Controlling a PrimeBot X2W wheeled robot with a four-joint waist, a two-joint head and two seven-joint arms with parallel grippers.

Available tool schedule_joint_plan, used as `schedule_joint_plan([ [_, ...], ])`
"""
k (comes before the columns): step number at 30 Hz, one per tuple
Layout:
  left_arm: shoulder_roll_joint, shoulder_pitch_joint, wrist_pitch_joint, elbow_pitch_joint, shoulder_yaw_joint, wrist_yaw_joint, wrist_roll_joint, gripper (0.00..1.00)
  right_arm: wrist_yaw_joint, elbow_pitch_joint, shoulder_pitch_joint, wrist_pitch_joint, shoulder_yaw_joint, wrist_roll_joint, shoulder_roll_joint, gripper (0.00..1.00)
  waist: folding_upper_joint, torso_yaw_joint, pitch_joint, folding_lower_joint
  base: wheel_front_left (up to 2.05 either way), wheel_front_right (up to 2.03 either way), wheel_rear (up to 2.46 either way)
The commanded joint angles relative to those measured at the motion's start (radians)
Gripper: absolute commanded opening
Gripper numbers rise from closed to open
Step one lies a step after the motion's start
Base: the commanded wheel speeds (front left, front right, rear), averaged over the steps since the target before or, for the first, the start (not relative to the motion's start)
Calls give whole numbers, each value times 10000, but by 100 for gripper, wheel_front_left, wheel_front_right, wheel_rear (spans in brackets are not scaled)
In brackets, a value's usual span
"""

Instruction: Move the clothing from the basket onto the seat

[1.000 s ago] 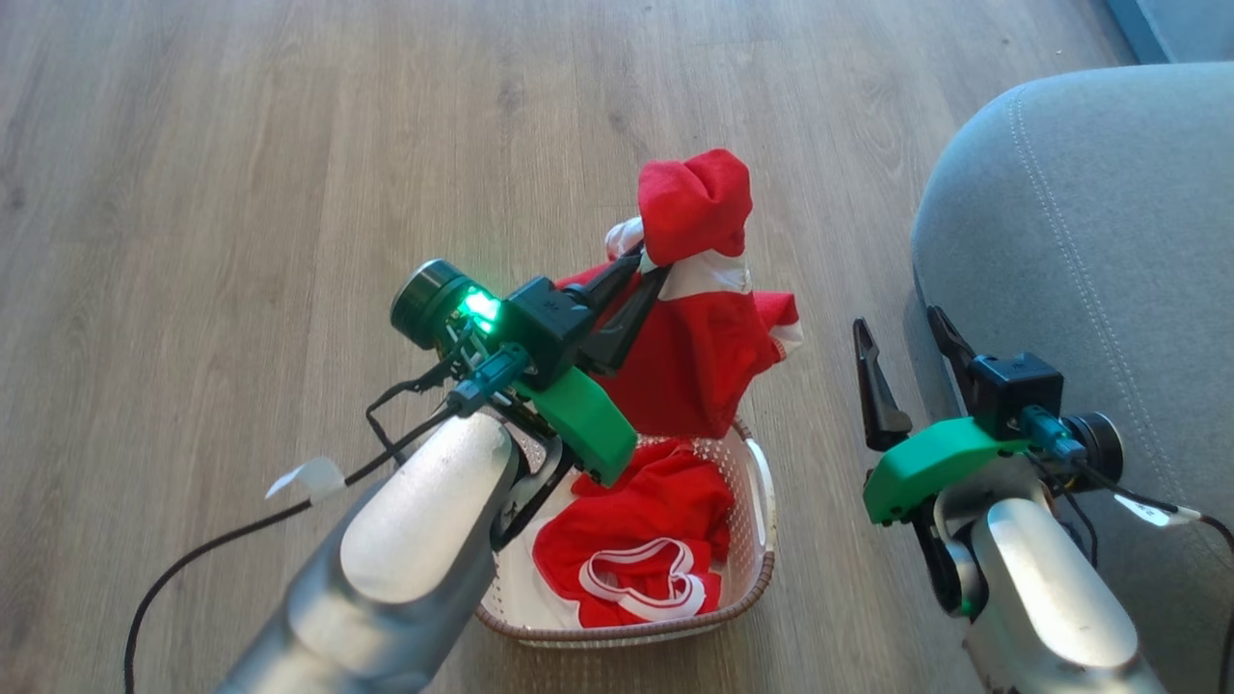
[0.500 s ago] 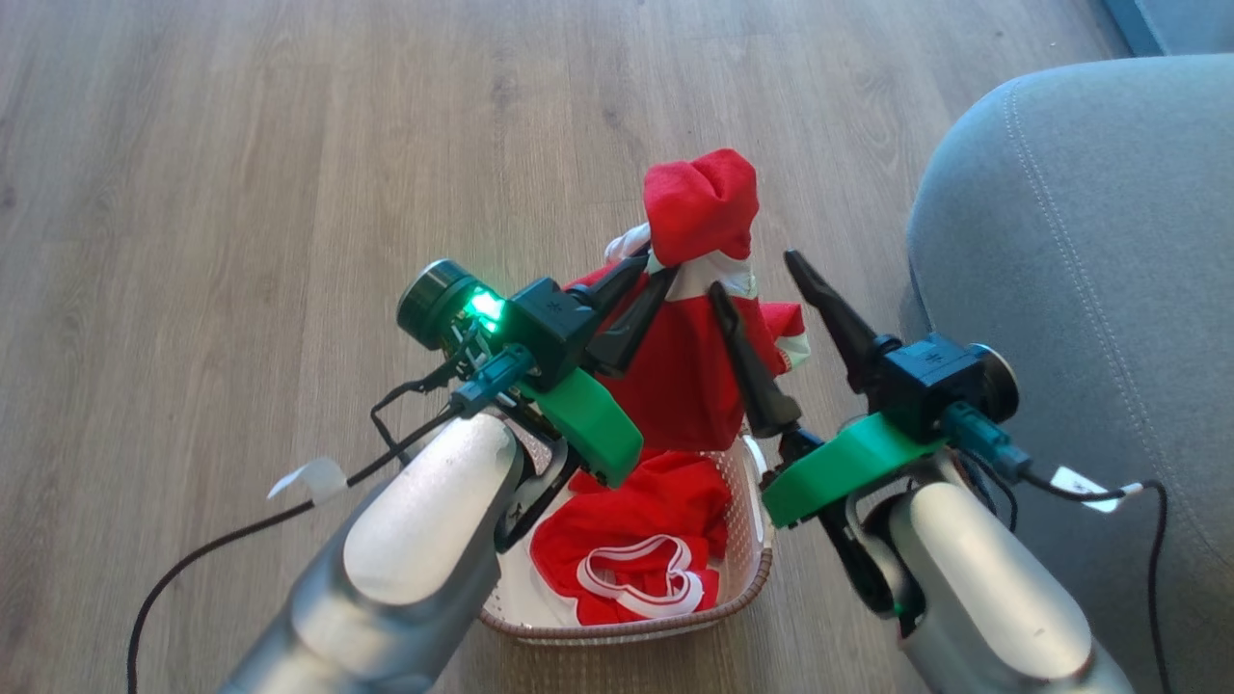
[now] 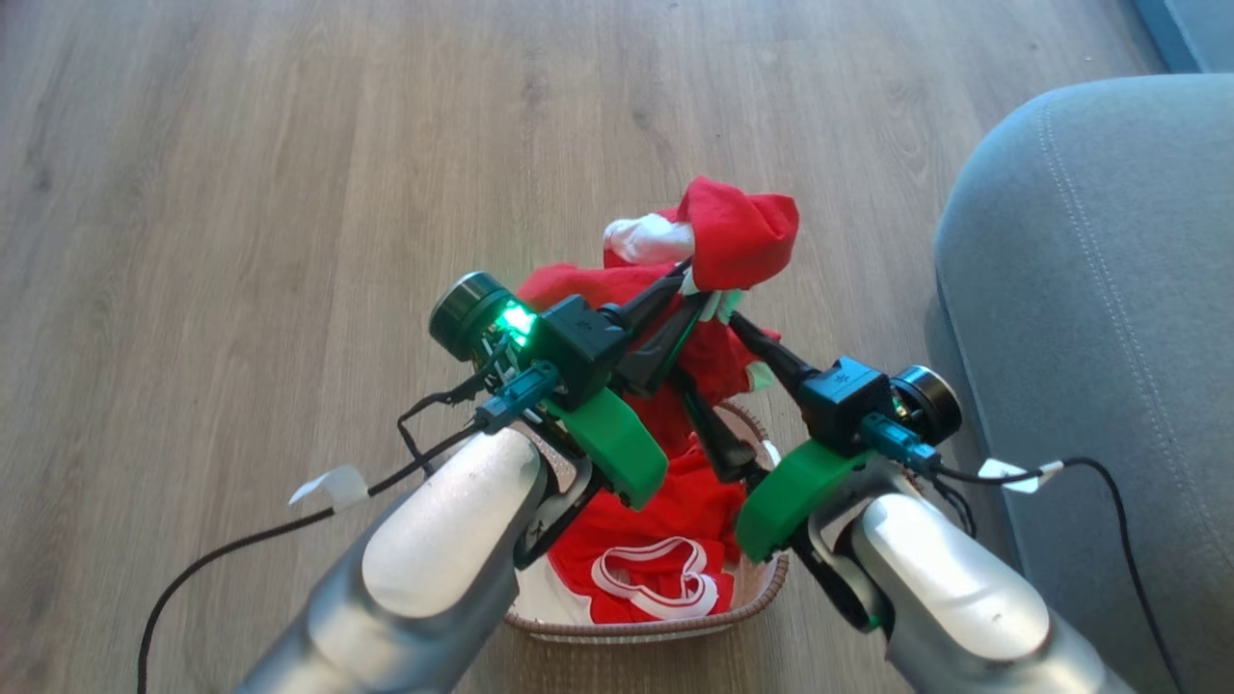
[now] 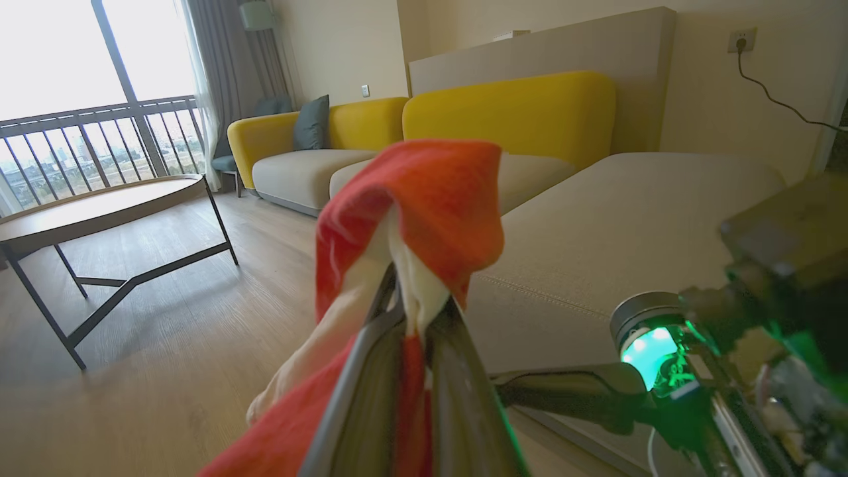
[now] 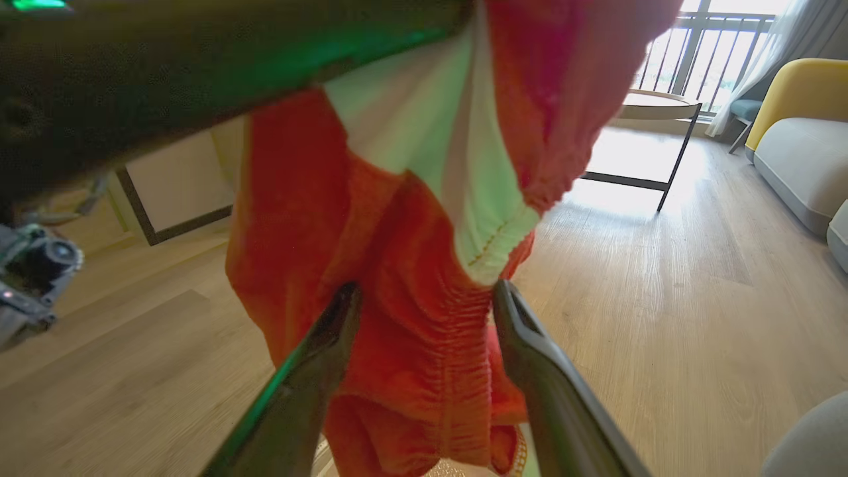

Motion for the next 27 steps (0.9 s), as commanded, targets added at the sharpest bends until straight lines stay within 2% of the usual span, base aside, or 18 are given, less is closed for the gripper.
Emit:
schedule_joint_plan([
  [1,30,-524,-51,-431,226,-48,-149,0,23,-49,-420,-49,17,94,131,100,0,86,7,1,0,0,0],
  [13,30,-515,-51,-532,-290,-52,-471,0,23,1123,-1086,-49,418,689,408,100,0,414,6,1,0,0,0],
  [14,30,-511,-51,-525,-308,-52,-490,0,23,1195,-1130,-49,473,736,417,62,0,432,6,1,0,0,0],
  [16,30,-495,-51,-499,-329,-53,-506,0,23,1265,-1208,-49,536,802,426,0,0,450,6,1,0,0,0],
  [22,30,-423,-51,-367,-245,-55,-451,0,23,999,-1181,-49,470,797,358,0,0,347,4,1,0,0,0],
  [23,30,-385,-51,-315,-226,-55,-472,37,23,917,-1132,-49,420,770,342,0,0,312,2,1,0,0,0],
  [24,30,-345,-51,-234,-232,-56,-518,100,23,831,-1076,-49,359,744,326,0,0,280,-6,1,0,0,0],
  [27,30,-275,-51,-3,-241,-59,-583,100,23,543,-877,-49,123,654,281,0,0,169,-25,1,0,0,0],
])
